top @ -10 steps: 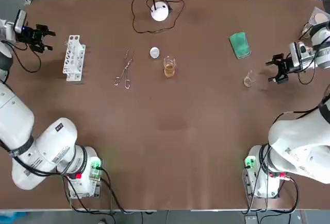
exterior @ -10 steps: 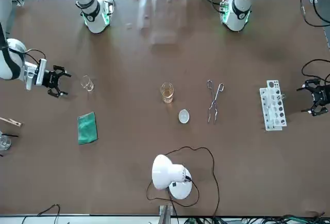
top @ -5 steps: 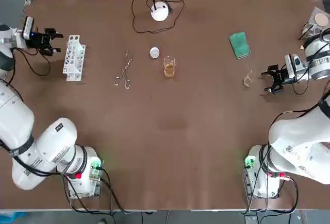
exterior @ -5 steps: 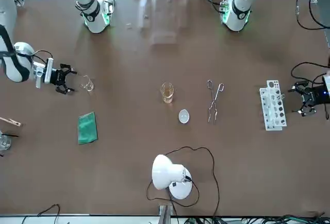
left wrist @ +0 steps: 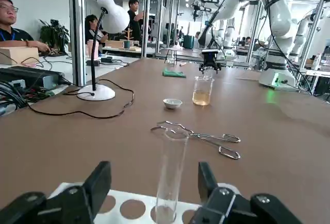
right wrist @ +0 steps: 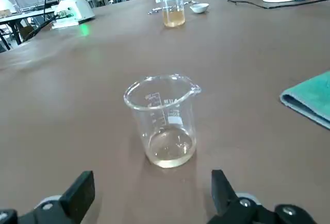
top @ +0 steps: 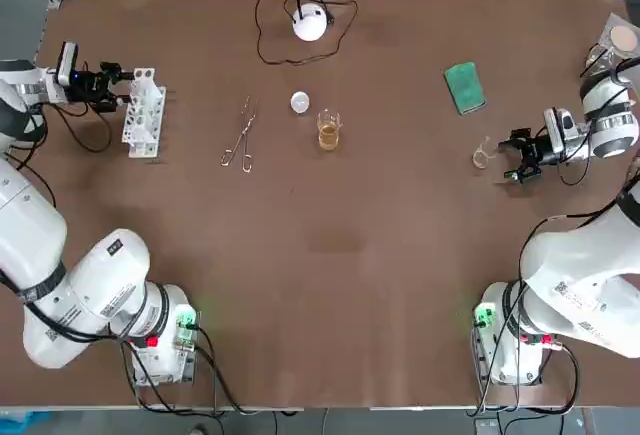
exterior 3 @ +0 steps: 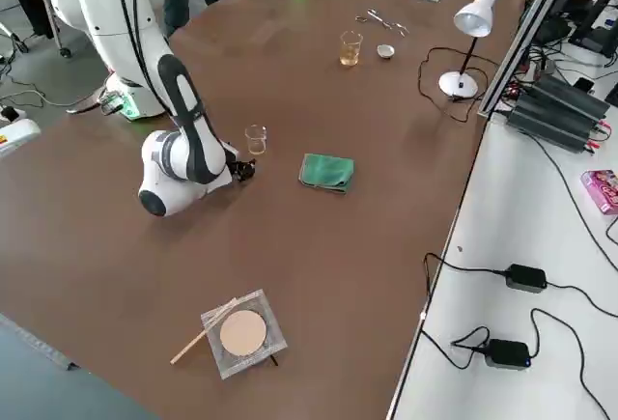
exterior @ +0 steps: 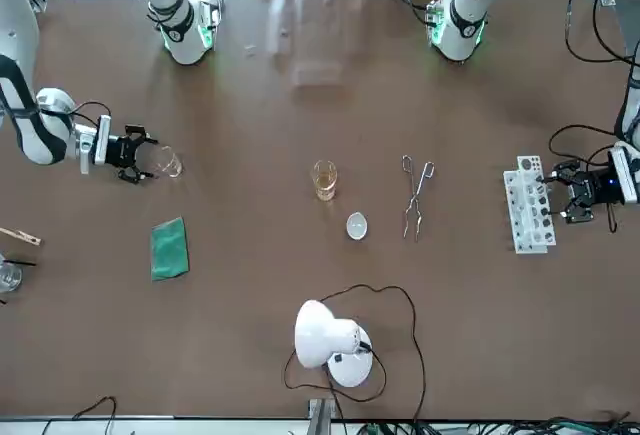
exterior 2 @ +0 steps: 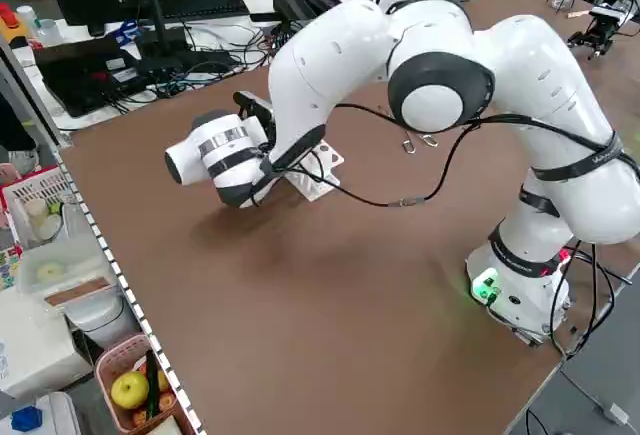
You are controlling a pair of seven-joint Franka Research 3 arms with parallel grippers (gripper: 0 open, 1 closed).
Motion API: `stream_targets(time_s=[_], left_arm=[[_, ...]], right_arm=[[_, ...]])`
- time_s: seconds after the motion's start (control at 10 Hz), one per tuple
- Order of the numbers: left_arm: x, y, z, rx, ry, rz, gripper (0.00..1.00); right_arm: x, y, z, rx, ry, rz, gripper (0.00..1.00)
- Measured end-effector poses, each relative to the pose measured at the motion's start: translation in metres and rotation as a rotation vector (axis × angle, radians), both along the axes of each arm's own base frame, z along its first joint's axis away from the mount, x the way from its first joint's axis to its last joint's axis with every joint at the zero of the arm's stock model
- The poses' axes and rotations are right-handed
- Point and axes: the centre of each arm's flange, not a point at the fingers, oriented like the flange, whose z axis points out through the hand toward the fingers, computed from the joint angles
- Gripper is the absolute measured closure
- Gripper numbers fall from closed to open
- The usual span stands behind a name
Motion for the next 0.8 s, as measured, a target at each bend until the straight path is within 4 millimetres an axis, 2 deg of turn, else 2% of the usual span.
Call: stream_targets(time_s=[0.2,0.4,0.7,0.8], left_arm=[[-0.002,-0.002,-0.002,-0.005,0.005,-0.001,0.26],[-0.003,-0.003,-0.004,-0.008,0.002,-0.003,0.39],[-0.005,-0.009,-0.008,-0.022,0.006,-0.009,0.5],[-0.004,-0.012,-0.008,-0.026,0.007,-0.012,0.51]], right_arm=[[0.001,0.004,0.001,0.013,-0.007,0.009,0.0],[0.007,0.011,0.001,0.028,-0.038,0.01,0.0],[0.01,0.018,-0.003,0.048,-0.054,-0.012,0.0],[0.01,0.02,-0.005,0.054,-0.052,-0.015,0.0]])
